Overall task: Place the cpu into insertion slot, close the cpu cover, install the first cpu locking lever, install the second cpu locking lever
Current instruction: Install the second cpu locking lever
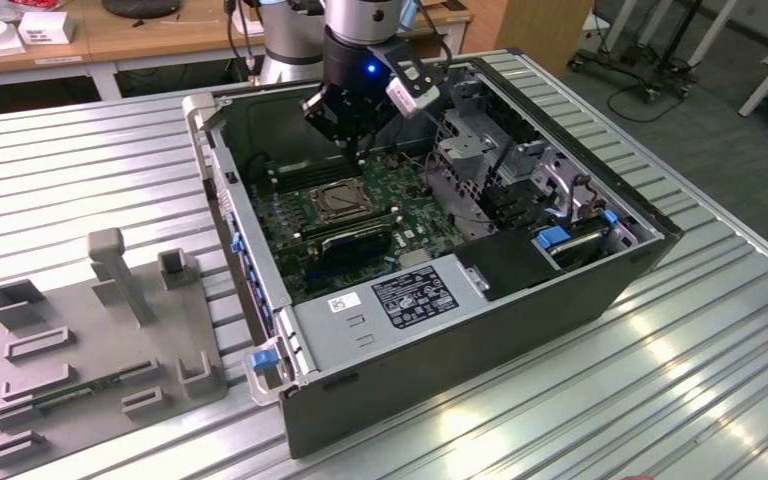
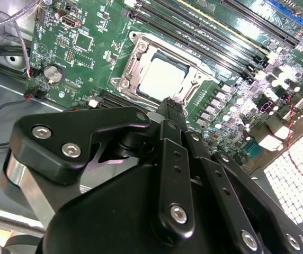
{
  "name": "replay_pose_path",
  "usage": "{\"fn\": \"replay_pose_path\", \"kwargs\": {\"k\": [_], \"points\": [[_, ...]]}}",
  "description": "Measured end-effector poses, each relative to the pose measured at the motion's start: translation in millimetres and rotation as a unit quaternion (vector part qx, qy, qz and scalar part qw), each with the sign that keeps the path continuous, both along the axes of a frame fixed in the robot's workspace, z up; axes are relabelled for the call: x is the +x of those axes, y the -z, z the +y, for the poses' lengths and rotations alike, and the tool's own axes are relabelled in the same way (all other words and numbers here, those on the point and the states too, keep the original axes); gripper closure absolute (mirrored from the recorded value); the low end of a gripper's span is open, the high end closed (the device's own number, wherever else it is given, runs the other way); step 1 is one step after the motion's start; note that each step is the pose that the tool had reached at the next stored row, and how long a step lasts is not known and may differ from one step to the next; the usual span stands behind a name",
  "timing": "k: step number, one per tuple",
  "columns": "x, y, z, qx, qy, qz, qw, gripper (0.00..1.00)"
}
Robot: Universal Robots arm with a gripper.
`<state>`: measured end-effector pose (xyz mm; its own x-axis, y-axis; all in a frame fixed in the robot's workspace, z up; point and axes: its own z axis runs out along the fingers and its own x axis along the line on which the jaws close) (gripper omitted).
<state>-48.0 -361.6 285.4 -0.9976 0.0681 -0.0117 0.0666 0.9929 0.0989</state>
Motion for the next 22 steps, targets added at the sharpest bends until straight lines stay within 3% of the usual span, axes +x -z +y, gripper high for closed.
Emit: {"fn": "replay_pose_path", "kwargs": {"k": [10, 22], "points": [[0.0, 1.5, 0.0, 0.0001, 0.0, 0.0, 1.0, 0.89], [0.0, 7.9, 0.0, 0.0, 0.0, 0.0, 1.0, 0.89]]}}
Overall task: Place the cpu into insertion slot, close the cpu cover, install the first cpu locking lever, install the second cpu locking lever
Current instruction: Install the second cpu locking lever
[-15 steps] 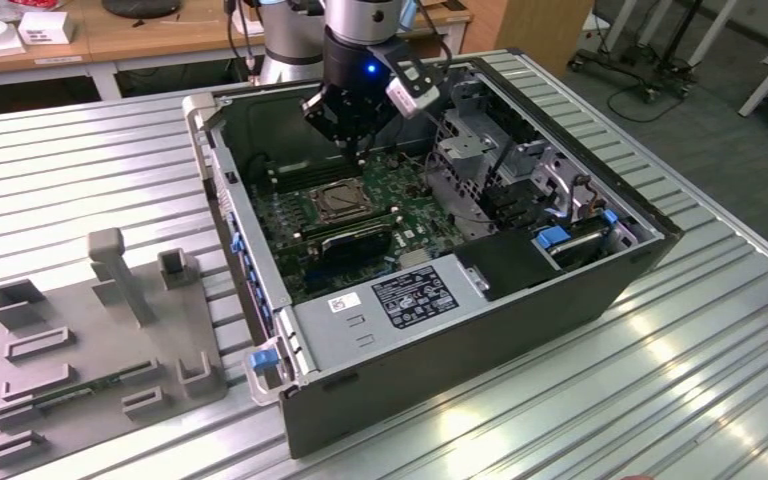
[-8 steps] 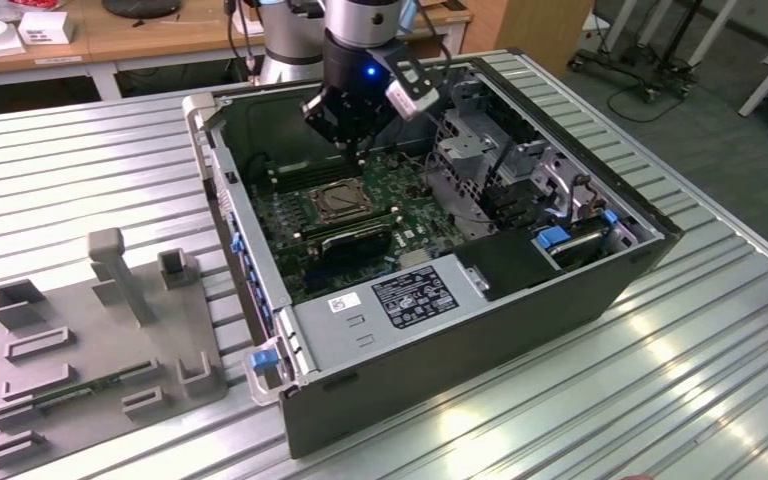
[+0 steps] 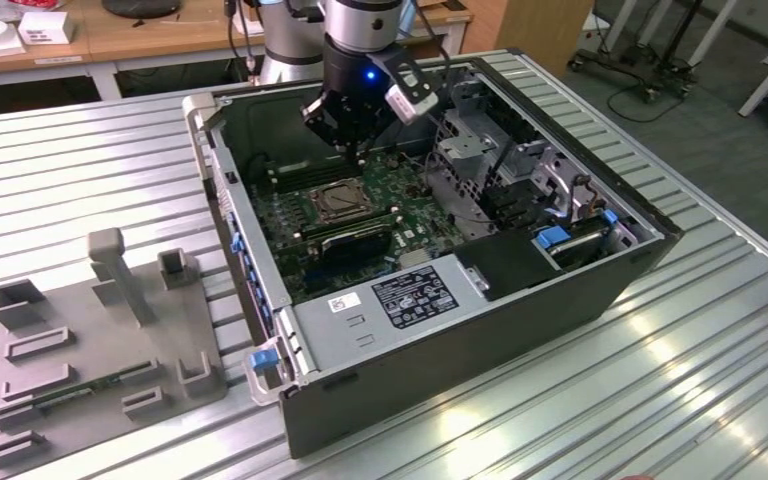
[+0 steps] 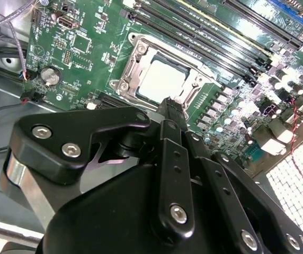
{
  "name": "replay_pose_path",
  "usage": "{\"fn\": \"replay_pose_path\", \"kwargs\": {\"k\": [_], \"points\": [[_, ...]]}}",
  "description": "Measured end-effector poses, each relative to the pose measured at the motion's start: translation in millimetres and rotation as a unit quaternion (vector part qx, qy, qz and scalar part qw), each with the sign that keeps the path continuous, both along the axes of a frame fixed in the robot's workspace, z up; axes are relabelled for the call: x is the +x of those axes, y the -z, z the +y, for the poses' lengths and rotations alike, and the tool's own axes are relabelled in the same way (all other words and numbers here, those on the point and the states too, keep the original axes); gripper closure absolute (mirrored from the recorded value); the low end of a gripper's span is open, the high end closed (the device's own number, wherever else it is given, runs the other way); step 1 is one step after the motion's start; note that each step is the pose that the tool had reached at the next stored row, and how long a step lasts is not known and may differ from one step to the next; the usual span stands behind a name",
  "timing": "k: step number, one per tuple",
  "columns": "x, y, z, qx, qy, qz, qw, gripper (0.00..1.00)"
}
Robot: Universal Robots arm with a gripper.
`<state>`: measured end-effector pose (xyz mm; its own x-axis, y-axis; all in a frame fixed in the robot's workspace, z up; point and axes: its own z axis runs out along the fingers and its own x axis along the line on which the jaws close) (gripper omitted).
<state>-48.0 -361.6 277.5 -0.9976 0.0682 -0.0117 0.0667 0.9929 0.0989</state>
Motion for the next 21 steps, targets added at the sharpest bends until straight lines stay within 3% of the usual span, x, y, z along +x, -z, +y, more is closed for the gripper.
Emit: {"fn": "replay_pose_path", "kwargs": {"k": [21], "points": [[0.0, 4.5, 0.0, 0.0001, 0.0, 0.0, 1.0, 0.89]]}}
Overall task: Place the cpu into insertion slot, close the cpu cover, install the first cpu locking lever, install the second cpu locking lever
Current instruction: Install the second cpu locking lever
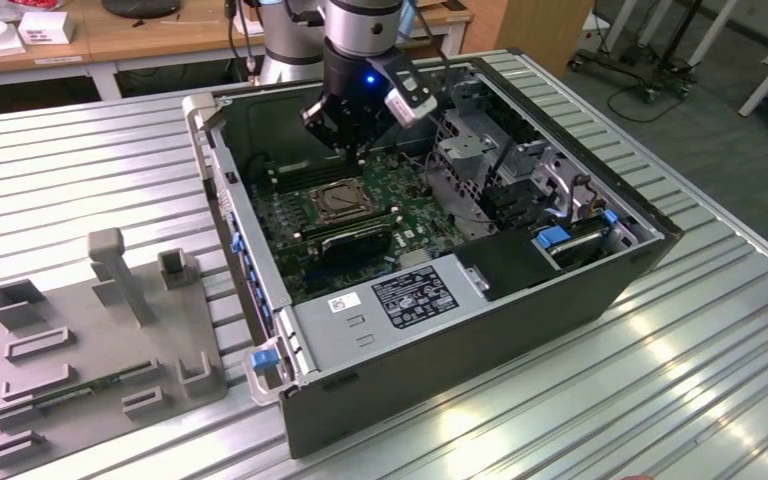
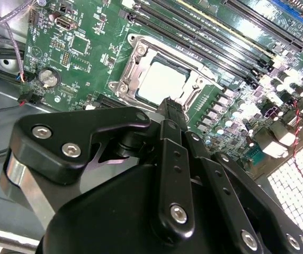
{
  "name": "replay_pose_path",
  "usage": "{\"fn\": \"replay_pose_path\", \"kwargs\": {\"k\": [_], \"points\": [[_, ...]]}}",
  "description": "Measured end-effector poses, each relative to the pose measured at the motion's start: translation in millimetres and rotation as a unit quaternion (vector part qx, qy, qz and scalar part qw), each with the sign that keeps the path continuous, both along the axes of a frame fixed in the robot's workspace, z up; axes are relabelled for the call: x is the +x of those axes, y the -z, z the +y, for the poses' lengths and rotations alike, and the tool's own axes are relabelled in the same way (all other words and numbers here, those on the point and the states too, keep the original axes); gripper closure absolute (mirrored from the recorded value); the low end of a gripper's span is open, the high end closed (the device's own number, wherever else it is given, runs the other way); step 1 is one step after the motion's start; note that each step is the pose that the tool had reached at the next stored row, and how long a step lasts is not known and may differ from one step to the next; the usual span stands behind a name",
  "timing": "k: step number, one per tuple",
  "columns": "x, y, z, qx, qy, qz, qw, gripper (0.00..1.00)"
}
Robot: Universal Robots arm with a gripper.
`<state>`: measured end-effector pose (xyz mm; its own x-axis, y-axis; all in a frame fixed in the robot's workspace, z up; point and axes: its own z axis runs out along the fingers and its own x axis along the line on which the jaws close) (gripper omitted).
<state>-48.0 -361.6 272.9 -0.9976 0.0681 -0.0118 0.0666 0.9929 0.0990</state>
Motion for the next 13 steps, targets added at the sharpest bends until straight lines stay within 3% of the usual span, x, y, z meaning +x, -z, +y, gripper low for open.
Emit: {"fn": "replay_pose_path", "kwargs": {"k": [13], "points": [[0.0, 4.8, 0.0, -0.0002, 0.0, -0.0001, 1.0, 0.89]]}}
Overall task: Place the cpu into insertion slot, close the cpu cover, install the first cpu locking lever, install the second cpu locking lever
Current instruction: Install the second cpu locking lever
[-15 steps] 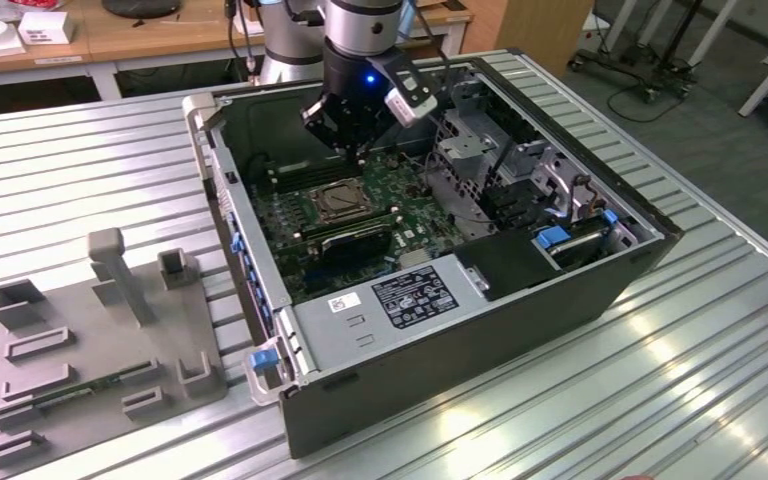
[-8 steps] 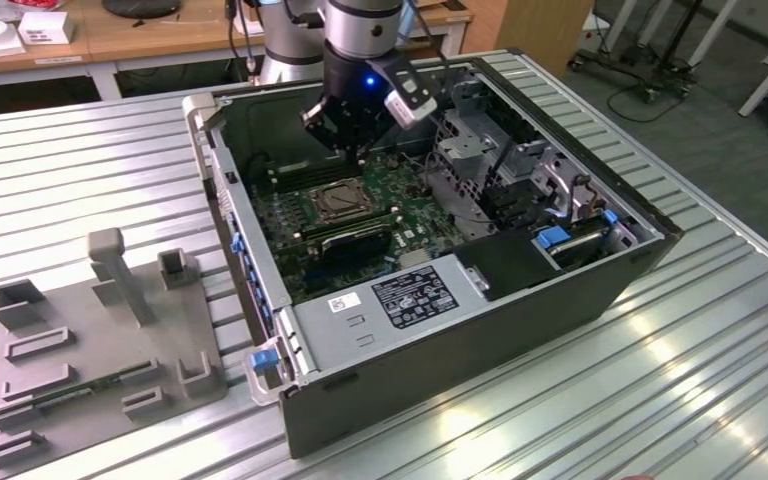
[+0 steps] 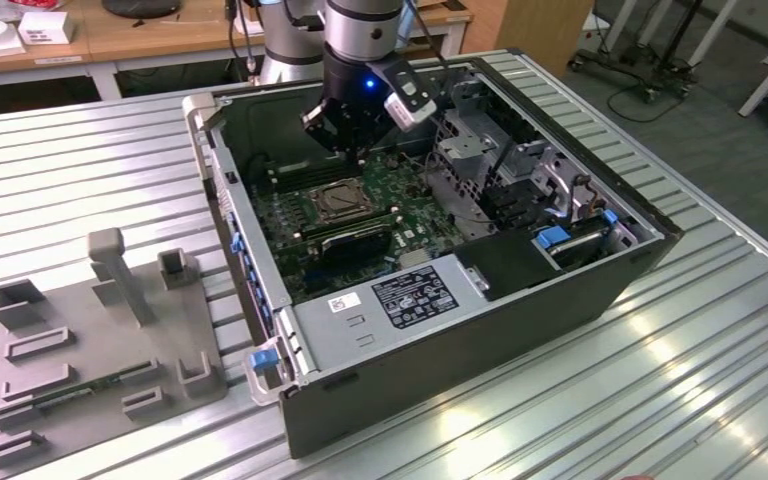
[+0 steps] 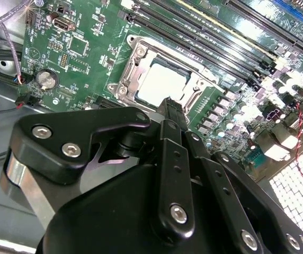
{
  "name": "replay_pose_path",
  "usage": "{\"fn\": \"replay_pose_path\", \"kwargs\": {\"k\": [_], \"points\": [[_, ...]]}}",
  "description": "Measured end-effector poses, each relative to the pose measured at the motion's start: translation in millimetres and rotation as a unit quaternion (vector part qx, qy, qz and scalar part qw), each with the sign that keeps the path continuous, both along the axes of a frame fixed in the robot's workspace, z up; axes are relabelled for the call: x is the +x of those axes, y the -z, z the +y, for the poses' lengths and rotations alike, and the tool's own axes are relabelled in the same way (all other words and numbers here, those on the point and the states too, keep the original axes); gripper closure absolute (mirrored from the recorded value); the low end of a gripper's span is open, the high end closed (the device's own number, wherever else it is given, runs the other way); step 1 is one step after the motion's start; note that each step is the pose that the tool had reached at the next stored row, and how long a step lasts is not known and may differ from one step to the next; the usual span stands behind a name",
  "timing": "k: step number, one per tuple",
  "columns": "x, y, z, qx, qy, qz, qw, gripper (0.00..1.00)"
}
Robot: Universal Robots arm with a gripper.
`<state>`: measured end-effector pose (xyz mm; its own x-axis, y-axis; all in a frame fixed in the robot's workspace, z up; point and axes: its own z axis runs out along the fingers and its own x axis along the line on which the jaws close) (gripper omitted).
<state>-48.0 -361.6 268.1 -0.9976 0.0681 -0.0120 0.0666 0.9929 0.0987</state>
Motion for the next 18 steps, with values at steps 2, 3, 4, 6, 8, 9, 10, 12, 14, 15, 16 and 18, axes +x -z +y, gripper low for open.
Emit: {"fn": "replay_pose_path", "kwargs": {"k": [2, 3, 4, 6, 8, 9, 10, 12, 14, 15, 16, 18], "points": [[0.0, 0.2, 0.0, 0.0001, 0.0, -0.0001, 1.0, 0.89], [0.0, 0.2, 0.0, 0.0001, 0.0, -0.0001, 1.0, 0.89], [0.0, 0.2, 0.0, 0.0001, 0.0, -0.0001, 1.0, 0.89], [0.0, 0.4, 0.0, 0.0002, 0.0, -0.0001, 1.0, 0.89], [-0.1, 1.1, 0.1, 0.0003, 0.0, -0.0002, 1.0, 0.89], [-0.1, 1.3, 0.0, 0.0002, 0.0, -0.0001, 1.0, 0.89], [-0.2, 1.7, 0.0, 0.0002, 0.0, -0.0001, 1.0, 0.89], [-0.2, 2.4, 0.0, 0.0002, 0.0, -0.0001, 1.0, 0.89], [-0.3, 2.7, 0.0, 0.0001, 0.0, -0.0001, 1.0, 0.89], [-0.3, 2.7, 0.0, 0.0, 0.0, 0.0, 1.0, 0.89], [-0.3, 2.9, 0.0, 0.0001, 0.0, -0.0001, 1.0, 0.89], [-0.3, 3.1, 0.0, 0.0002, 0.0, -0.0001, 1.0, 0.89]]}}
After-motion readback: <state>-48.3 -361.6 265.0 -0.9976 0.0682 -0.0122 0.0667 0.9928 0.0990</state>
